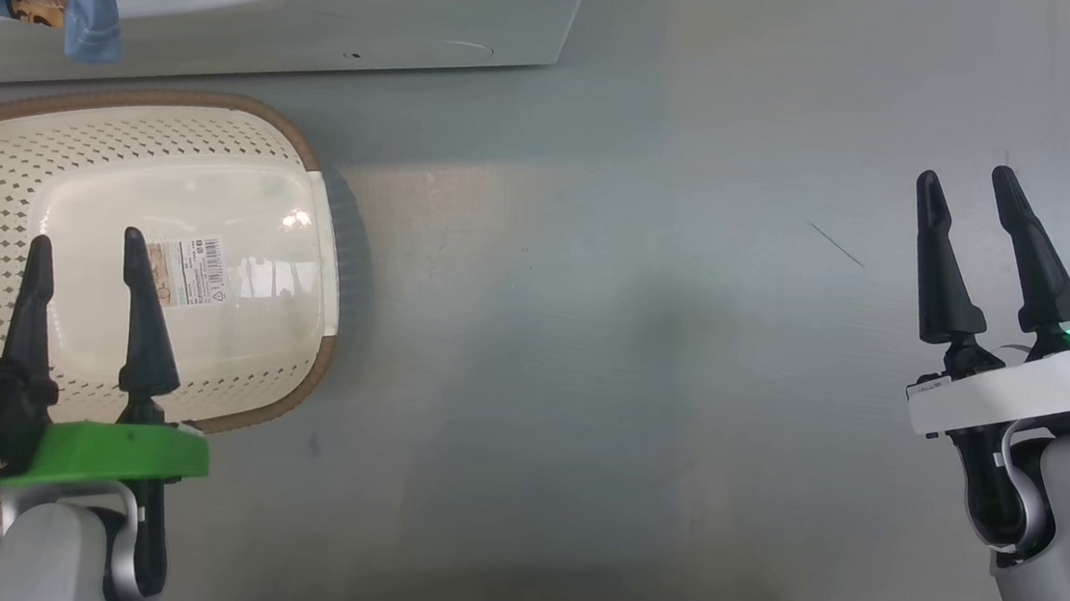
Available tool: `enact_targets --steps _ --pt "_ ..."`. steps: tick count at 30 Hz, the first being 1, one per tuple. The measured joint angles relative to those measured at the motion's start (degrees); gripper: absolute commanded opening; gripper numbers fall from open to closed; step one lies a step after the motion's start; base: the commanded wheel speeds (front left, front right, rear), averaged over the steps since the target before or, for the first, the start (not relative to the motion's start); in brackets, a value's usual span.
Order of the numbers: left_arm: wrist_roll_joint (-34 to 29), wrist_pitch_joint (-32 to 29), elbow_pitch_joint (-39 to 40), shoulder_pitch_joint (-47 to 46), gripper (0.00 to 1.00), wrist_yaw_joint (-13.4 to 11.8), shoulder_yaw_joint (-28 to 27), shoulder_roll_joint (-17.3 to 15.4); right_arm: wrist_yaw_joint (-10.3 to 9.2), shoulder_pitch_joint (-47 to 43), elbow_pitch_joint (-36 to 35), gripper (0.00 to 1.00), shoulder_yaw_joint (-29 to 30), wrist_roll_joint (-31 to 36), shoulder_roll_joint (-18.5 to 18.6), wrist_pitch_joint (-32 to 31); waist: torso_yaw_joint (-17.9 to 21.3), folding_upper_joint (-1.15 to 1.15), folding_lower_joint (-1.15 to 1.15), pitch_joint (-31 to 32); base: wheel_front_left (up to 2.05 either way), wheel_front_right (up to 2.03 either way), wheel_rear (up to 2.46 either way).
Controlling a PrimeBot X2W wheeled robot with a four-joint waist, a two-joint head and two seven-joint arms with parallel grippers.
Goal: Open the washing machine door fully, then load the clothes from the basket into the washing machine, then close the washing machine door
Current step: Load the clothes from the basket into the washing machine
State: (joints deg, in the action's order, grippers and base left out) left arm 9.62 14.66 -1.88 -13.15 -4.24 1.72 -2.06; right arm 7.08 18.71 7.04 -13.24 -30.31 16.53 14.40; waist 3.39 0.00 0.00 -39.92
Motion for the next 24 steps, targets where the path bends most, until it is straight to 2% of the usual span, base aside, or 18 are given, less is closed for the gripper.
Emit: enact_targets --steps 11,15,24 --pt "0.56 -0.71 2.81 -6.62 1.00 0.15 -0.32 -0.45 0.00 0.03 0.42 1.00 -0.65 0.00 -0.34 0.00 0.39 0.00 0.00 0.49 0.00 0.00 0.00" --pt "0.83 -4.42 4.07 -11.02 1.00 0.89 -1.49 -3.23 0.00 0.03 0.60 1.00 -0.51 -0.01 -0.56 0.00 0.70 0.00 0.00 0.69 0.00 0.00 0.00" --pt "2.35 -14.80 6.30 -18.62 1.00 2.33 -2.18 -6.12 0.00 0.03 1.03 1.00 -0.66 -0.10 -1.51 0.00 1.50 0.00 0.00 1.00 0.00 0.00 0.00"
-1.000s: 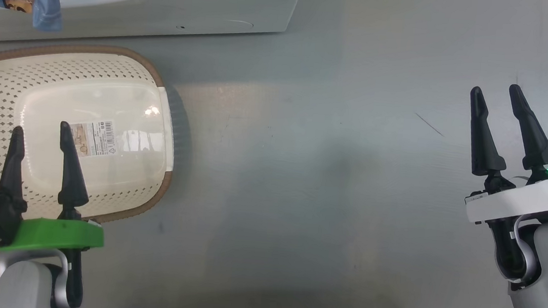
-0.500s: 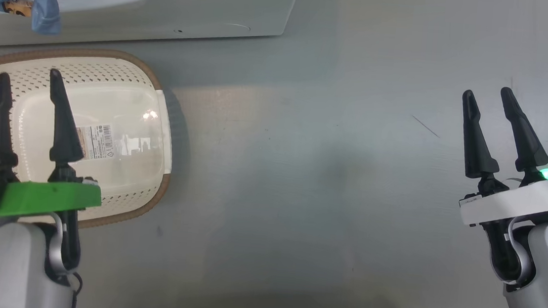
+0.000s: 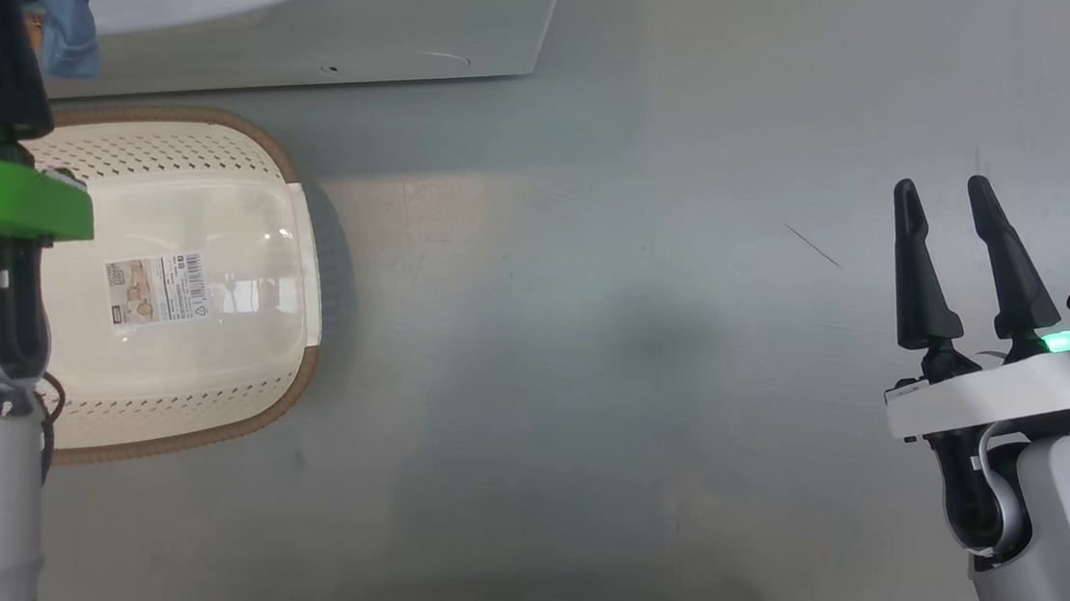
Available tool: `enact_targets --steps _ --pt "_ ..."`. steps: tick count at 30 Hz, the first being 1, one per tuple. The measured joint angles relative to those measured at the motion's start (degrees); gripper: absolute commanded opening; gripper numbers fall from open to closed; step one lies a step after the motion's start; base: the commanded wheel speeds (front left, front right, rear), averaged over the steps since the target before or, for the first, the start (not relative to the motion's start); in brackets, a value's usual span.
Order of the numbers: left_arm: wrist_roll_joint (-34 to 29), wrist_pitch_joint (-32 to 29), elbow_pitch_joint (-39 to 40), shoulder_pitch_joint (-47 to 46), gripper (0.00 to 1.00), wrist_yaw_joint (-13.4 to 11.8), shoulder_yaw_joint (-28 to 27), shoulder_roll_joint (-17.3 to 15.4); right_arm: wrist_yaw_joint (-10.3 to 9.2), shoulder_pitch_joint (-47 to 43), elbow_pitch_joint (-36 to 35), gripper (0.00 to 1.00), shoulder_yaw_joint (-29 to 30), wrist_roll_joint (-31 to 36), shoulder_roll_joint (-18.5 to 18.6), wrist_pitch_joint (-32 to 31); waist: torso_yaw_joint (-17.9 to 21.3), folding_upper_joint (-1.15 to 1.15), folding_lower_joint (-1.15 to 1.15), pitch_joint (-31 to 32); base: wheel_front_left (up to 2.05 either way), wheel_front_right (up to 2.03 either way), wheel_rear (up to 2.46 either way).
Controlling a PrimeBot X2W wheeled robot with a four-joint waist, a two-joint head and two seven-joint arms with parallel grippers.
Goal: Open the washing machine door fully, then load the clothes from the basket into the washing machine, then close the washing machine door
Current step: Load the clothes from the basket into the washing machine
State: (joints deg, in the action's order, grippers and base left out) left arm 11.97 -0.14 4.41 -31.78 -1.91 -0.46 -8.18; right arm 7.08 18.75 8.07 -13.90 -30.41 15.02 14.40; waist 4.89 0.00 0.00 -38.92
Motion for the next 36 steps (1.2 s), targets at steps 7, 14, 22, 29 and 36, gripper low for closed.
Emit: enact_targets --steps 7,14,22,29,36 --pt "4.17 -11.79 -2.59 -5.78 1.00 0.30 -1.35 -0.93 0.00 0.32 0.03 1.00 -0.97 -0.43 -0.52 0.00 0.90 0.00 0.00 -0.51 0.00 0.00 0.00" --pt "4.91 -23.31 -7.09 -8.60 1.00 -1.00 -2.44 -2.86 0.00 0.36 0.47 1.00 -1.42 -0.46 -0.67 0.00 1.75 0.00 0.00 -1.03 0.00 0.00 0.00" --pt "7.56 -29.70 -8.78 -14.02 1.00 -1.88 -4.74 -2.81 0.00 0.57 0.58 1.00 -1.32 -0.85 -0.81 0.00 2.40 0.00 0.00 -1.65 0.00 0.00 0.00" --pt "9.87 -34.92 -11.21 -15.80 1.00 -2.92 -6.43 -2.33 0.00 0.77 0.66 1.00 -1.34 -0.93 -0.79 0.00 2.75 0.00 0.00 -2.43 0.00 0.00 0.00" --pt "9.85 -38.98 -12.62 -19.22 1.00 -3.57 -7.02 -3.20 0.00 1.75 0.66 1.00 -1.93 -0.96 -0.83 0.00 3.29 0.00 0.00 -3.48 0.00 0.00 0.00"
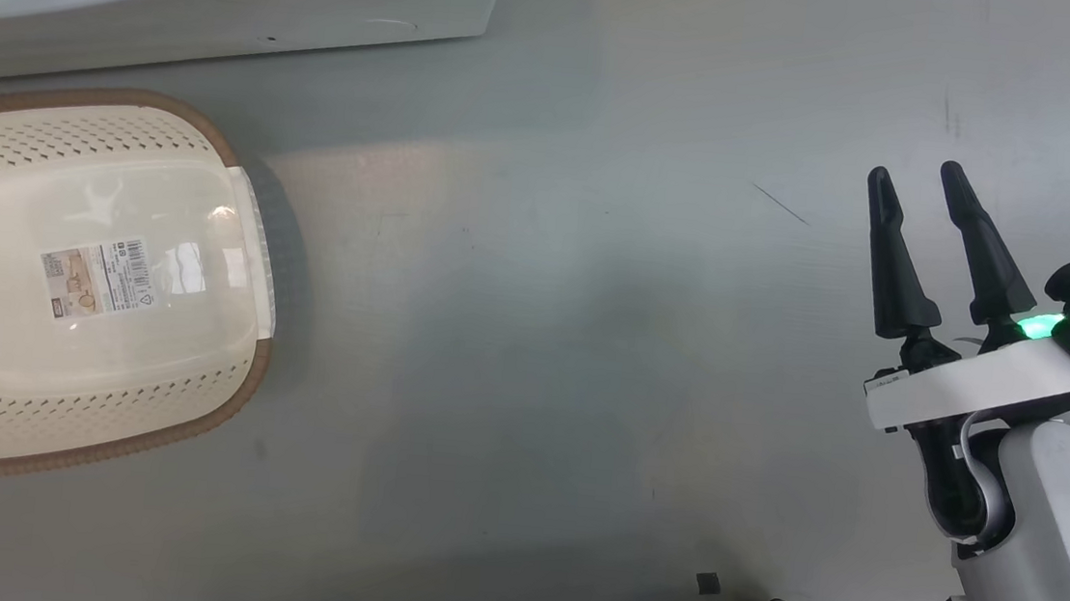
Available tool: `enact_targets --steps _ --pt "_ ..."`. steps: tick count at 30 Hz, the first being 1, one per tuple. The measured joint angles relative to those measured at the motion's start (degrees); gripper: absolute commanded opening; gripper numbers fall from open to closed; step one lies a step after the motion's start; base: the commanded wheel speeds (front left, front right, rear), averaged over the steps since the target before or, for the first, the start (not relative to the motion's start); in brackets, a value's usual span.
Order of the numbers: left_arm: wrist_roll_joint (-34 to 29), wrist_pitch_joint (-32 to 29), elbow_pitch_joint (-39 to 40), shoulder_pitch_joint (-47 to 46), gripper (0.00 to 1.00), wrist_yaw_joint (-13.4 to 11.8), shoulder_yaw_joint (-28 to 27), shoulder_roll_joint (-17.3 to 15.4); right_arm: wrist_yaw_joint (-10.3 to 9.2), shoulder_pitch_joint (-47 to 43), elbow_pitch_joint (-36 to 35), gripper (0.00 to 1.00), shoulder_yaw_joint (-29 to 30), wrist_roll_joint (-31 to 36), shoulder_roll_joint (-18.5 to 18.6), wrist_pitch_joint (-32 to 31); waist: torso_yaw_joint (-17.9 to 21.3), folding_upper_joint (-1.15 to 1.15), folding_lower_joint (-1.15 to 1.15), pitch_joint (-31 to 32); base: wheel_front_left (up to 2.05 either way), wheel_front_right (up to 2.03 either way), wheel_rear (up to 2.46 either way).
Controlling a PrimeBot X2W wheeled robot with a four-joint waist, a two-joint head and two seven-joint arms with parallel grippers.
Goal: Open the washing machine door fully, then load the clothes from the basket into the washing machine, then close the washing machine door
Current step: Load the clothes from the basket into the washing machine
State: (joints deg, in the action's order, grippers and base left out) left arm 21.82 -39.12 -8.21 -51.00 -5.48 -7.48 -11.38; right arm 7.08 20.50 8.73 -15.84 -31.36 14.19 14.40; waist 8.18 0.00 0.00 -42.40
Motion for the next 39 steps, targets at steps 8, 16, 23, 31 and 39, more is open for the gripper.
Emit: enact_targets --steps 8,16,23,31,39 --pt "-0.49 -1.55 -1.16 -1.29 0.00 -0.34 0.31 -0.55 0.00 0.23 0.58 1.00 0.00 -0.20 -0.12 0.00 0.53 0.00 0.00 -0.58 0.00 0.00 0.00" --pt "-1.18 3.81 1.20 -4.38 0.00 2.24 2.42 -0.62 0.00 0.79 0.88 1.00 0.26 -0.44 -0.21 0.00 -0.02 0.00 0.00 0.41 0.00 0.00 0.00" --pt "-1.21 7.94 2.85 -6.26 0.00 4.13 2.58 -1.55 0.00 0.81 0.94 1.00 -0.40 -0.52 -0.23 0.00 -0.32 0.00 0.00 0.71 0.00 0.00 0.00" --pt "-1.21 9.48 3.92 -9.63 0.00 5.42 2.45 -3.01 0.00 0.83 0.76 1.00 -1.04 -0.83 -0.18 0.00 -0.03 0.00 0.00 -0.18 0.00 0.00 0.00" --pt "-1.20 10.96 4.65 -12.95 0.00 6.87 2.29 -3.78 0.00 1.05 0.07 1.00 -0.63 -1.53 0.13 0.00 0.90 0.00 0.00 -3.22 0.00 0.00 0.00"
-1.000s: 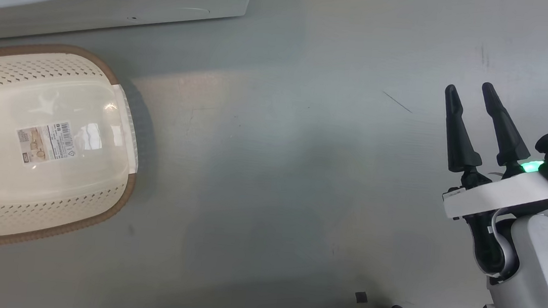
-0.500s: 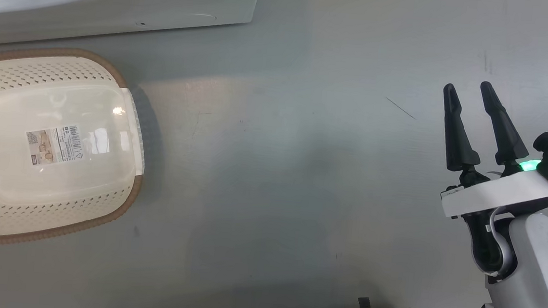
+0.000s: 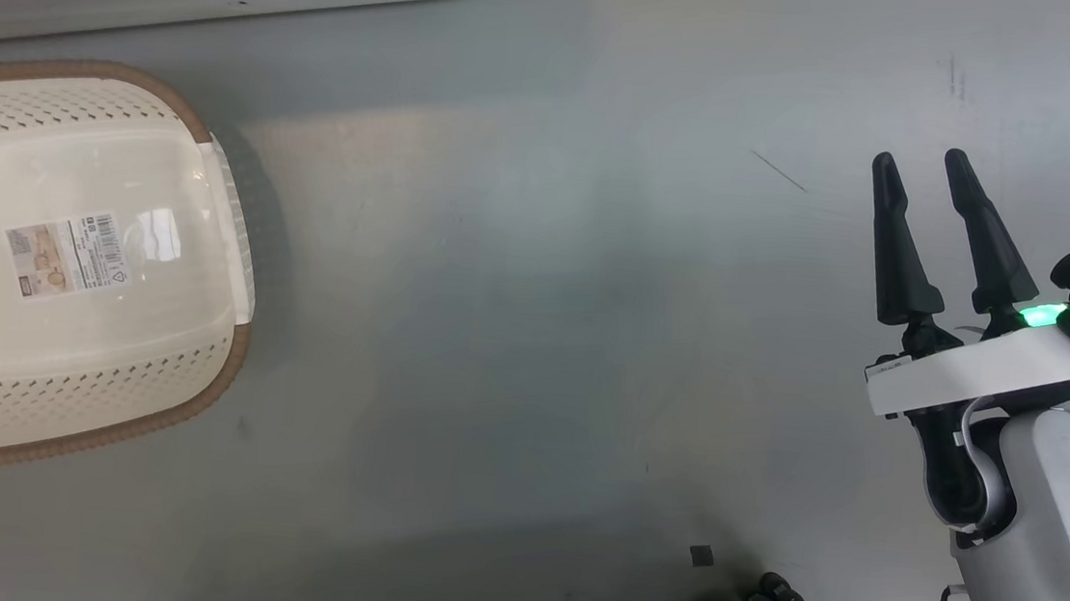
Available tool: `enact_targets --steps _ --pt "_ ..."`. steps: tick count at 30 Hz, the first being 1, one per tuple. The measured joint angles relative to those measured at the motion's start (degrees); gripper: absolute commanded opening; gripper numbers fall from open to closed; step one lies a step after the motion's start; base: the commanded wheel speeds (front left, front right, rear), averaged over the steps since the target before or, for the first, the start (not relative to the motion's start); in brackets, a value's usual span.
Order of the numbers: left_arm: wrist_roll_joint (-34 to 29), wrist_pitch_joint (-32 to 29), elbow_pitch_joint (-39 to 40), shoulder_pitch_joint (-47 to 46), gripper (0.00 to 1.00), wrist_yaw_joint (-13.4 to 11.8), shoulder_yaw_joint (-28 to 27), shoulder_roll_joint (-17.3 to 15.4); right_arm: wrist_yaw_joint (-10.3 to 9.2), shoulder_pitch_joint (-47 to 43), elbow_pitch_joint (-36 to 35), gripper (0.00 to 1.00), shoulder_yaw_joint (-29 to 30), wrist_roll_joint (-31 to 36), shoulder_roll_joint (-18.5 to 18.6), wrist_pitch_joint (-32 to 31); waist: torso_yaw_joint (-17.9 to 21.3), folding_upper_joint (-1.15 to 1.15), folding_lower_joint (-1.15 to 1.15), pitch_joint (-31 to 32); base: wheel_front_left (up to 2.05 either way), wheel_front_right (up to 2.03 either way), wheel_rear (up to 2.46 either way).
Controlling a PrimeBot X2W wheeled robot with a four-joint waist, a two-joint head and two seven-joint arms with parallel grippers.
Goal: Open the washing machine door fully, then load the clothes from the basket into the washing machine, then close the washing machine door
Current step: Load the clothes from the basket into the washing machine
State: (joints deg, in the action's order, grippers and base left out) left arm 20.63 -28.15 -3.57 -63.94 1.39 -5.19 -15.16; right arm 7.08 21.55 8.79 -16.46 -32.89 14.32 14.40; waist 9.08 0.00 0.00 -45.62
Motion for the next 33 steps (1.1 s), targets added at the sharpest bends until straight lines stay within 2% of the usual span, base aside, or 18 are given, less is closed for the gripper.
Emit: enact_targets --steps 18,25,33 --pt "-0.36 4.45 -0.31 -8.21 0.00 1.49 -0.89 -2.60 0.00 2.86 -1.55 1.00 -0.14 -0.42 0.32 0.00 1.31 0.00 0.00 -8.63 0.00 0.00 0.00" --pt "-2.78 9.23 0.63 -13.38 0.00 2.57 -0.41 -4.82 0.00 3.75 -1.70 1.00 -0.63 -0.43 0.34 0.00 1.74 0.00 0.00 -11.16 0.00 0.00 0.00" --pt "-3.61 13.12 0.33 -17.02 0.00 3.34 0.58 -5.39 0.00 5.15 -1.89 1.00 -1.85 -1.00 0.23 0.00 2.60 0.00 0.01 -13.17 0.00 0.00 0.00"
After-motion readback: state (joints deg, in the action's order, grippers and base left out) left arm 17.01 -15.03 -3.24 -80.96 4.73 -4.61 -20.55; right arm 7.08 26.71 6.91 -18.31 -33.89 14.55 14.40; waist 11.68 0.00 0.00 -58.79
